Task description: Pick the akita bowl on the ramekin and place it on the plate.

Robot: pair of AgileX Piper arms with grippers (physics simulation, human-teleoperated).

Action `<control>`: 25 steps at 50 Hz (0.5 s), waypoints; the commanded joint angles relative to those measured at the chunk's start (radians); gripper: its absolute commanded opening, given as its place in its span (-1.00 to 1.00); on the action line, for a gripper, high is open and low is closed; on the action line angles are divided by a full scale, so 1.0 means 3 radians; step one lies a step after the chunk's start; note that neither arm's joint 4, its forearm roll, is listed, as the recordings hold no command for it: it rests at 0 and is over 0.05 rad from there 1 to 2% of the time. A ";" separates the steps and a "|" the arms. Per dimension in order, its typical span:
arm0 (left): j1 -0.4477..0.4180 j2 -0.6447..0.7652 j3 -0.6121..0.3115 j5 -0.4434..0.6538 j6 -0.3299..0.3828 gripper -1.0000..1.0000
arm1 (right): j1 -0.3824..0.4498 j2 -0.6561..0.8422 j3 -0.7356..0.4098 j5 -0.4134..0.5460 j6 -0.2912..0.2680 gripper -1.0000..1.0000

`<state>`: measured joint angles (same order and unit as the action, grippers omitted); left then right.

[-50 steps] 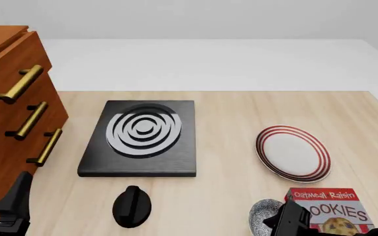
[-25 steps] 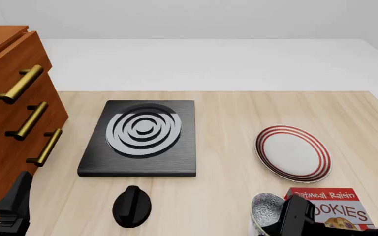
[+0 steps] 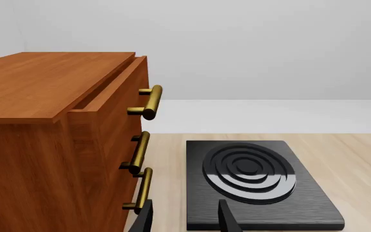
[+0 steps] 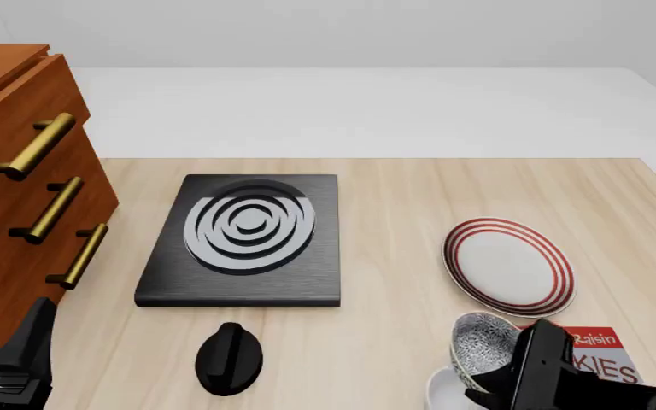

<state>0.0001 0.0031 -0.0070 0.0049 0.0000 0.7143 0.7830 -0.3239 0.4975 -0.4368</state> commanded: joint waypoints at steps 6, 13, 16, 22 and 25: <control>0.0001 0.0000 0.0000 0.0000 -0.0001 1.00 | -0.0091 -0.0187 -0.0143 0.0215 -0.0074 -1.00; -0.0001 0.0000 0.0000 0.0000 0.0000 1.00 | -0.0059 -0.0207 -0.0198 0.0241 -0.0029 -1.00; 0.0000 0.0000 0.0000 0.0000 0.0000 1.00 | -0.0090 -0.0246 -0.0212 0.0293 -0.0052 -1.00; 0.0001 0.0000 0.0000 -0.0001 0.0000 1.00 | -0.0166 -0.0389 -0.0390 0.0515 -0.0086 -1.00; 0.0000 0.0000 0.0000 0.0000 0.0000 1.00 | -0.0199 -0.0425 -0.0414 0.0575 -0.0145 -1.00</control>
<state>0.0001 0.0031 -0.0070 0.0048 0.0000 0.6772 0.6977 -0.4004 0.6094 -0.4647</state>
